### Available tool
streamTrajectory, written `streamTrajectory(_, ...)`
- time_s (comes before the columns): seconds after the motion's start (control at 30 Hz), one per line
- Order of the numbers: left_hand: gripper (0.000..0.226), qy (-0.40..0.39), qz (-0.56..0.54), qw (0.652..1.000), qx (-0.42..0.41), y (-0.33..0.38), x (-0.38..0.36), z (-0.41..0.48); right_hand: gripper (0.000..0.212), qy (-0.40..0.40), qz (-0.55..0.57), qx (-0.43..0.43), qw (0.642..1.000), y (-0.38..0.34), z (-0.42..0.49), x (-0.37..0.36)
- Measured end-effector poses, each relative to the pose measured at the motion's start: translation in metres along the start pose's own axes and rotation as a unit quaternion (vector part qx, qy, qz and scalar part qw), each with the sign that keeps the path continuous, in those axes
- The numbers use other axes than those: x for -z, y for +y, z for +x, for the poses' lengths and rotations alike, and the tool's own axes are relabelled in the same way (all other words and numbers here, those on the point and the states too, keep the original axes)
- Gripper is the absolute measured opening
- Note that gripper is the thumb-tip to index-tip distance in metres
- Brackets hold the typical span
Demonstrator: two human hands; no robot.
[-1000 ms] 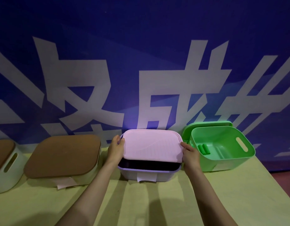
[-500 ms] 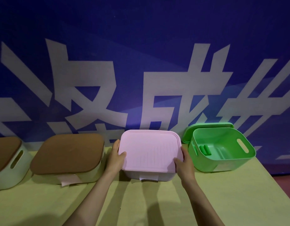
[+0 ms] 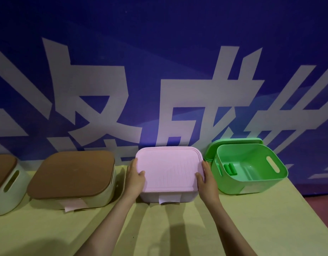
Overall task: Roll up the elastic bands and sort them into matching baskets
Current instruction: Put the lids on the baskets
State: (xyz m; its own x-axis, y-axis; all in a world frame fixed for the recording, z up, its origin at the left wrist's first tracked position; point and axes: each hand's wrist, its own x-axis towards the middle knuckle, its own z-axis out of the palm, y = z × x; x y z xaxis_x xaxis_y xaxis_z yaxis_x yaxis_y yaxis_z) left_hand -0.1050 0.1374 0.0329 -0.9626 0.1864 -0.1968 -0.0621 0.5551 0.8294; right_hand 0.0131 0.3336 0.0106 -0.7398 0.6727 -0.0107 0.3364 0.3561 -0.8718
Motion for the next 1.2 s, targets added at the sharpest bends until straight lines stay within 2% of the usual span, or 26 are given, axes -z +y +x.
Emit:
streamTrajectory(0.03, 0.052, -0.007, 0.089, 0.996, -0.017, 0.004, -0.001, 0.003, 0.050, 0.000, -0.016, 0.009, 1.000, 0.001, 0.001, -0.001)
streamTrajectory(0.1, 0.053, -0.017, 0.271, 0.959, -0.081, 0.011, -0.005, 0.008, 0.049, 0.002, -0.045, 0.029, 0.999, 0.004, 0.001, -0.004)
streamTrajectory(0.17, 0.061, -0.037, 0.369, 0.920, -0.128, 0.015, -0.015, 0.012, 0.048, 0.004, -0.068, 0.038, 0.997, 0.006, 0.002, -0.006)
streamTrajectory(0.2, 0.060, -0.046, 0.385, 0.912, -0.131, 0.015, -0.022, 0.013, 0.048, 0.004, -0.078, 0.035, 0.996, 0.007, 0.002, -0.006)
streamTrajectory(0.3, 0.058, -0.035, 0.412, 0.901, -0.132, 0.011, -0.034, 0.013, 0.044, 0.002, -0.143, 0.028, 0.989, 0.007, 0.005, -0.005)
streamTrajectory(0.4, 0.060, -0.031, 0.432, 0.891, -0.134, 0.007, -0.036, 0.015, 0.042, 0.004, -0.282, 0.119, 0.952, -0.004, 0.020, -0.004)
streamTrajectory(0.47, 0.060, -0.031, 0.441, 0.886, -0.136, 0.007, -0.036, 0.015, 0.049, -0.034, -0.320, 0.162, 0.933, -0.018, 0.033, -0.009)
streamTrajectory(0.53, 0.059, -0.031, 0.449, 0.882, -0.139, 0.007, -0.036, 0.014, 0.062, -0.067, -0.367, 0.144, 0.917, -0.024, 0.044, -0.019)
streamTrajectory(0.63, 0.059, -0.026, 0.453, 0.879, -0.147, 0.007, -0.038, 0.014, 0.080, -0.074, -0.428, 0.115, 0.893, -0.017, 0.051, -0.031)
streamTrajectory(0.83, 0.058, -0.006, 0.456, 0.876, -0.156, 0.008, -0.038, 0.015, 0.087, -0.052, -0.446, 0.118, 0.885, -0.013, 0.054, -0.036)
streamTrajectory(1.0, 0.059, -0.035, 0.456, 0.878, -0.141, 0.013, -0.034, 0.016, 0.084, -0.082, -0.438, 0.106, 0.889, -0.019, 0.054, -0.034)
streamTrajectory(1.2, 0.064, -0.048, 0.416, 0.892, -0.169, 0.029, -0.025, 0.029, 0.079, -0.102, -0.423, 0.106, 0.894, -0.023, 0.049, -0.029)
